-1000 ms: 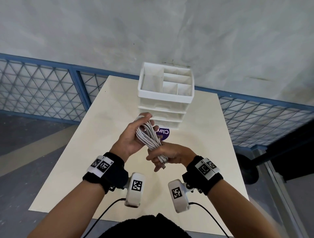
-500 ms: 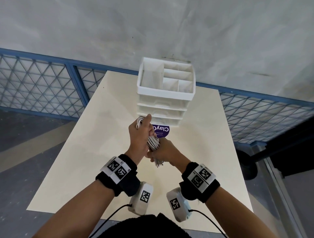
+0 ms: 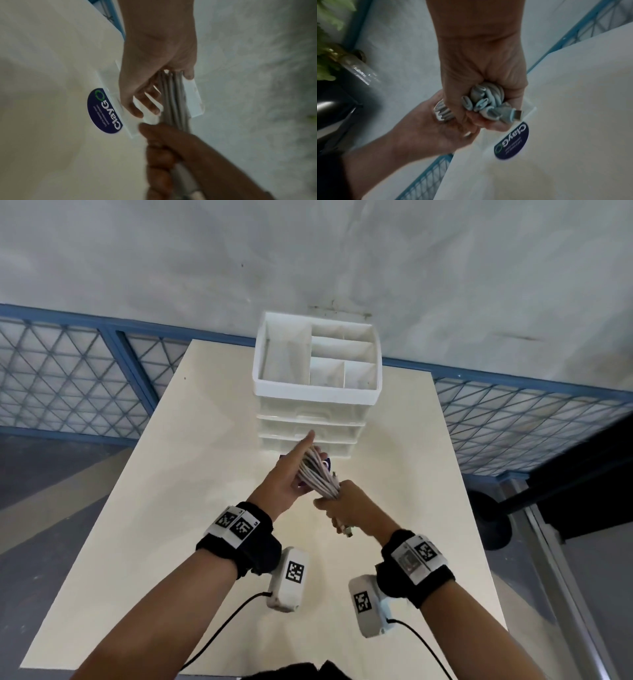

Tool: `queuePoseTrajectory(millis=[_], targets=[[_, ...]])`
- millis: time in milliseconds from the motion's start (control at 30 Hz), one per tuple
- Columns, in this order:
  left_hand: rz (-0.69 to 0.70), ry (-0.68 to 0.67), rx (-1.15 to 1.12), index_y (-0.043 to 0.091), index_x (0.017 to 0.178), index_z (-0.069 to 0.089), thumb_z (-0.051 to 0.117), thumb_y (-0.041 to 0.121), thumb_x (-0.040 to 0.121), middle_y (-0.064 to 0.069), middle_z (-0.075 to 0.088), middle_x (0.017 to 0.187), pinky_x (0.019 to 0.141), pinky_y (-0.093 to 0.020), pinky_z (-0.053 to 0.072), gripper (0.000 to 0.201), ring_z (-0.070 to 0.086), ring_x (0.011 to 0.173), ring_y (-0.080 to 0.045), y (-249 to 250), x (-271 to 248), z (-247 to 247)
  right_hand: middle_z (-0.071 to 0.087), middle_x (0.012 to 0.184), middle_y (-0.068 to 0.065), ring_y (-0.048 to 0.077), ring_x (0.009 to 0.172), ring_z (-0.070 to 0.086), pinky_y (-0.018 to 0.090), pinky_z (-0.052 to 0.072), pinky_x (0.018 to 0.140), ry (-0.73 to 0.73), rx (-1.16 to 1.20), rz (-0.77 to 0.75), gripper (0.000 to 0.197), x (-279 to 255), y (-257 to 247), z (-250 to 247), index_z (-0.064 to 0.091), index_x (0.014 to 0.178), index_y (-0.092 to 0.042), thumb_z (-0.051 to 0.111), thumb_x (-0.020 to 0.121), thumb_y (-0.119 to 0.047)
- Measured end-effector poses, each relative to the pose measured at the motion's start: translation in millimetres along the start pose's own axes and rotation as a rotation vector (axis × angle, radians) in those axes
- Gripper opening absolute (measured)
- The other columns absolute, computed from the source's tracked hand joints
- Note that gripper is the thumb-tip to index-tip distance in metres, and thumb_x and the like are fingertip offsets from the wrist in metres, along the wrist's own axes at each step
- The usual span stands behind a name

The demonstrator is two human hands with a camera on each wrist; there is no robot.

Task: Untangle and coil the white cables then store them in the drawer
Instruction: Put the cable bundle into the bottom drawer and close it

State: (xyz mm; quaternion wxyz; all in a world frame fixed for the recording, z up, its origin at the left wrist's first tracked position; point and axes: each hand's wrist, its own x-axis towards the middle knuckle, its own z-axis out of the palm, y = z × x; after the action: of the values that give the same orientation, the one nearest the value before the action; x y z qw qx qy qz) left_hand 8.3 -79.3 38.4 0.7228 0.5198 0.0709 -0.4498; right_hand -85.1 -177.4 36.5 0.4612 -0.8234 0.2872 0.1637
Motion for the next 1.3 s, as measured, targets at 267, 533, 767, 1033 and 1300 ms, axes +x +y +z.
queuePoseTrajectory(millis=[267, 533, 767, 1033, 1300], targets=[[0.050, 0.132, -0.208, 0.002, 0.138, 0.036, 0.027, 0.053, 0.095, -0.009, 0.055, 0.126, 0.092, -0.035, 0.041, 0.067, 0.052, 0.115, -0.021, 3.4, 64.5, 2.4, 0.047, 0.051, 0.005, 0.012, 0.033, 0.044, 0.024, 0.044, 0.041, -0.007, 0.154, 0.041, 0.031, 32.6, 28.5, -42.7, 0.047, 0.060, -0.007, 0.064, 0.084, -0.015], [0.100, 0.142, -0.271, 0.005, 0.101, 0.053, 0.031, 0.051, 0.094, -0.006, 0.058, 0.107, 0.089, -0.031, 0.043, 0.051, 0.058, 0.102, -0.016, -2.1, 81.6, 4.5, 0.048, 0.039, 0.001, 0.012, 0.029, 0.043, 0.019, 0.037, 0.037, 0.016, 0.178, -0.045, 0.042, 36.2, 30.6, -65.1, 0.046, 0.056, -0.009, 0.071, 0.082, -0.031], [0.094, 0.174, -0.296, 0.006, 0.103, 0.051, 0.030, 0.045, 0.097, -0.009, 0.058, 0.101, 0.085, -0.027, 0.050, 0.045, 0.064, 0.092, -0.019, -40.6, 47.4, -4.5, 0.047, 0.033, -0.004, 0.011, 0.027, 0.041, 0.019, 0.034, 0.034, 0.015, -0.052, -0.250, 0.036, 54.1, -26.4, -87.3, 0.053, 0.062, -0.016, 0.075, 0.074, -0.042], [0.141, 0.173, -0.339, 0.008, 0.090, 0.053, 0.031, 0.041, 0.098, -0.007, 0.061, 0.084, 0.086, -0.032, 0.052, 0.041, 0.069, 0.087, -0.023, -55.1, 24.8, -16.9, 0.066, 0.068, -0.002, 0.015, 0.051, 0.057, 0.022, 0.042, 0.048, -0.119, -0.602, -0.300, 0.046, 113.8, -40.3, -47.7, 0.064, 0.086, -0.022, 0.069, 0.067, -0.064], [0.184, 0.121, -0.344, 0.001, 0.084, 0.055, 0.032, 0.037, 0.098, -0.015, 0.065, 0.089, 0.072, -0.022, 0.058, 0.046, 0.071, 0.082, -0.023, -53.8, 25.2, -23.1, 0.067, 0.105, 0.009, 0.032, 0.090, 0.064, 0.033, 0.042, 0.072, 0.031, -0.832, -0.392, 0.078, 126.3, -19.8, -31.2, 0.042, 0.115, -0.012, 0.059, 0.069, -0.073]])
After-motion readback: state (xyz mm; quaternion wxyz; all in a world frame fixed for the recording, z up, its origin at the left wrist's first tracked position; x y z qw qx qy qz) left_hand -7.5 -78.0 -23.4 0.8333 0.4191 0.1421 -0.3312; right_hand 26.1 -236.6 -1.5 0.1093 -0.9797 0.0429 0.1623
